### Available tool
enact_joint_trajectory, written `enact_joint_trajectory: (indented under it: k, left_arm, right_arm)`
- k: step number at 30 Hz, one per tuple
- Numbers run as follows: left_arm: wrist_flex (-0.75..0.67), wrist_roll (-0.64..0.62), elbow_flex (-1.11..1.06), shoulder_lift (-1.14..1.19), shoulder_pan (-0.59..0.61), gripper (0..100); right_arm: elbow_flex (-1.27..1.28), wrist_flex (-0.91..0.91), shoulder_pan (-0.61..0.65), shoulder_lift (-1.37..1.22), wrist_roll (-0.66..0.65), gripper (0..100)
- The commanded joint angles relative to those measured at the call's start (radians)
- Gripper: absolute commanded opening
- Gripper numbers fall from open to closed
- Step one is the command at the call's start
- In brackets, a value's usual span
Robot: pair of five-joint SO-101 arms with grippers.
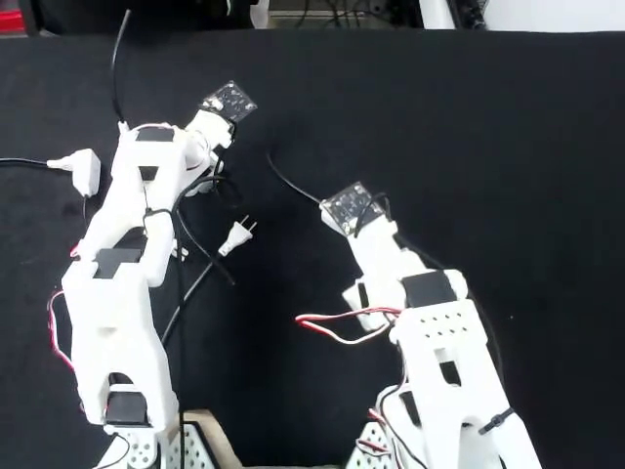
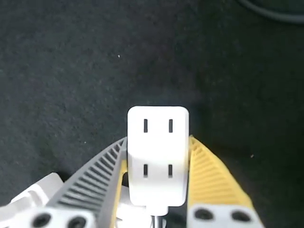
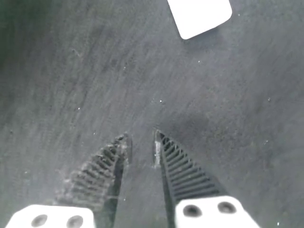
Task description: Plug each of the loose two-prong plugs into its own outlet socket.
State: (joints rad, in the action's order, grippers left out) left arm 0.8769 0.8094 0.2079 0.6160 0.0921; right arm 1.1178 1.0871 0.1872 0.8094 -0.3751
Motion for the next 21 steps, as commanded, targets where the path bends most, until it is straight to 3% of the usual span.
enact_joint_trajectory:
  k: [1, 12, 21]
  left_arm:
    - [0.101, -0.005, 0.038, -0.012, 0.016, 3]
    - [0.618, -0.057, 0.272, -0.112, -0.065, 3]
    - [0.730, -0.242, 0.122, -0.411, -0.137, 3]
  right_arm:
    - [-0.007, -0.023, 0.006, -0.002, -0.003, 8.6]
    - [-0.007, -0.023, 0.006, -0.002, -0.003, 8.6]
    - [-0.045, -0.014, -0.084, 0.004, -0.002, 8.7]
